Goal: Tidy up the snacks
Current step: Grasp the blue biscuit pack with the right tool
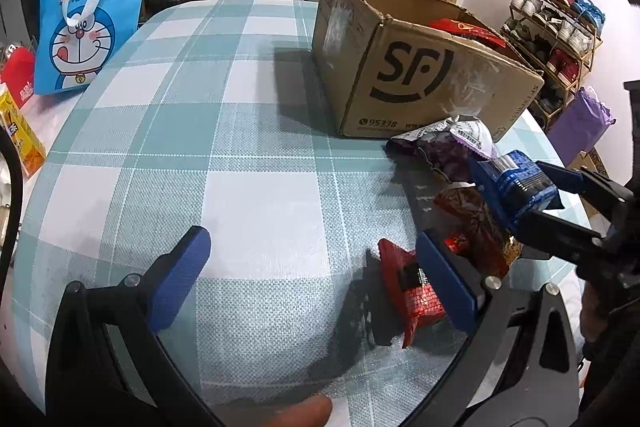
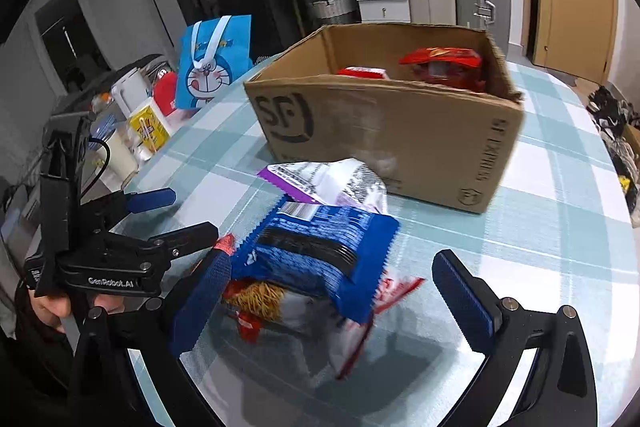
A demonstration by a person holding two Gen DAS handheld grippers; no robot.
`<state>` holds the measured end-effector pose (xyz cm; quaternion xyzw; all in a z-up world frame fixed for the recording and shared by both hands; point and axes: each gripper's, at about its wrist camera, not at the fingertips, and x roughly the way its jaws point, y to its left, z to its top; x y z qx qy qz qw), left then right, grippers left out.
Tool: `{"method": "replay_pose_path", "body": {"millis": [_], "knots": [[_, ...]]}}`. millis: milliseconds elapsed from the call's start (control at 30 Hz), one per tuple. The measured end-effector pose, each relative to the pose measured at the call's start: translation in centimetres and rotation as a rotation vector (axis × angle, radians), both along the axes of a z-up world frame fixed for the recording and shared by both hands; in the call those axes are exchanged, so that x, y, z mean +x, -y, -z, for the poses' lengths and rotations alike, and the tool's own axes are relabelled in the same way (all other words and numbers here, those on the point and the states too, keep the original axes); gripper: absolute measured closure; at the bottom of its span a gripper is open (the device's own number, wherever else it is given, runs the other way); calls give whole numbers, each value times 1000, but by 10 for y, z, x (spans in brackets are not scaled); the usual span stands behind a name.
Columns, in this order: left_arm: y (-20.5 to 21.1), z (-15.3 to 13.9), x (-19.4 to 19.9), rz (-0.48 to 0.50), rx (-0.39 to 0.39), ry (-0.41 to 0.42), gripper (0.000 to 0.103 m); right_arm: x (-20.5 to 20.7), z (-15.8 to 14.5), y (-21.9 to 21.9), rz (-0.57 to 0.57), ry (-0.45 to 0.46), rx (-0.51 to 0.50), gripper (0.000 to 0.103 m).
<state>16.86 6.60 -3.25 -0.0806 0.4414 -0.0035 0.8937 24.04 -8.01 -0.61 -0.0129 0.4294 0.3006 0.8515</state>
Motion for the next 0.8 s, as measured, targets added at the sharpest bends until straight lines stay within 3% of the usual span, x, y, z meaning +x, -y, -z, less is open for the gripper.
{"method": "replay_pose_path", "body": {"millis": [433, 600, 667, 800], "knots": [[1, -1, -2, -2, -16, -6, 1, 12, 6, -7, -11, -35, 61, 7], [4, 1, -1, 8, -11, -11, 1, 14, 7, -7, -14, -40, 91, 24], [4, 1, 0, 8, -13, -14, 1, 12, 7, -4, -16, -39, 102, 37], [5, 1, 1, 10, -18, -15, 1, 9, 6, 7, -18, -46, 150, 48]]}}
